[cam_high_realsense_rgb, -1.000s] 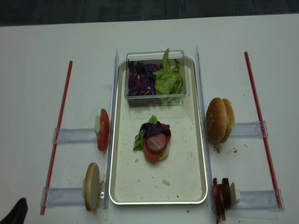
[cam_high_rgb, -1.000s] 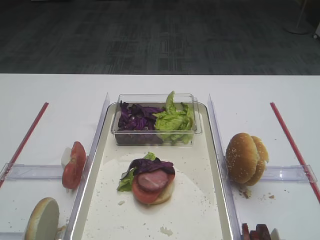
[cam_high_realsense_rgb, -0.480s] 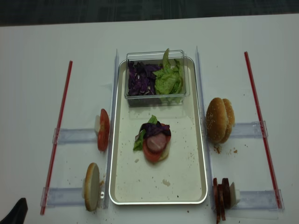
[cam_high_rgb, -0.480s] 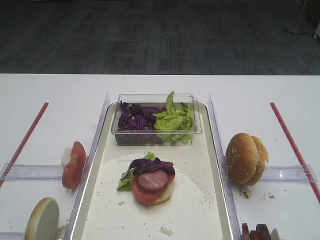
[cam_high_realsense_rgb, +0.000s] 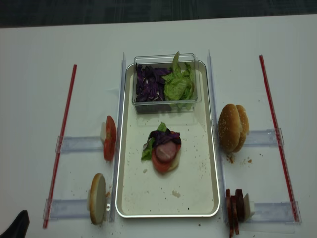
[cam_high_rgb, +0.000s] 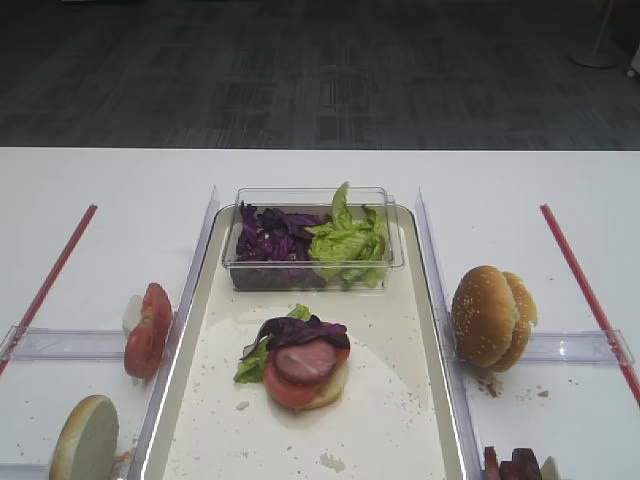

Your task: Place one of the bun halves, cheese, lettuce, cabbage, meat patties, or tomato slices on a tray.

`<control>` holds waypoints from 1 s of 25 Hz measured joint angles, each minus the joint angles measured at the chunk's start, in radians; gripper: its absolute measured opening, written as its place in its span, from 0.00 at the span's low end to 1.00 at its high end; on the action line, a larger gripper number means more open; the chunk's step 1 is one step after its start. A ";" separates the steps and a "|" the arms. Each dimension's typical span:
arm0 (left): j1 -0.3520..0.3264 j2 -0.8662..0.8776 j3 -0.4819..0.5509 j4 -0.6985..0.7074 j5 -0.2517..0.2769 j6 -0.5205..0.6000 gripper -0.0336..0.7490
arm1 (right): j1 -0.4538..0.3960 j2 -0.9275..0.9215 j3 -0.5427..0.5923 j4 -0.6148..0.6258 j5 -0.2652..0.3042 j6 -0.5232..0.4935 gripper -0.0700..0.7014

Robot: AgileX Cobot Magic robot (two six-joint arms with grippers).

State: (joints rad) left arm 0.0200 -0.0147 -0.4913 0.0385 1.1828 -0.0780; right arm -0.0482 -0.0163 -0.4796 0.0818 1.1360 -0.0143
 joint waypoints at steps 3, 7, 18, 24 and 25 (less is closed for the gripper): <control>0.000 0.000 0.000 0.000 0.000 0.000 0.85 | 0.000 0.000 0.000 0.000 0.000 0.000 0.89; 0.000 0.000 0.000 0.000 0.000 0.000 0.85 | 0.000 0.000 0.000 0.000 0.000 0.000 0.89; 0.000 0.000 0.000 0.000 0.000 0.000 0.85 | 0.000 0.000 0.000 0.000 0.000 0.000 0.89; 0.000 0.000 0.000 0.000 0.000 0.000 0.85 | 0.000 0.000 0.000 0.000 0.000 0.000 0.89; 0.000 0.000 0.000 0.000 0.000 0.000 0.85 | 0.000 0.000 0.000 0.000 0.000 0.000 0.89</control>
State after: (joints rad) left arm 0.0200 -0.0147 -0.4913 0.0385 1.1828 -0.0780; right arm -0.0482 -0.0163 -0.4796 0.0818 1.1360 -0.0143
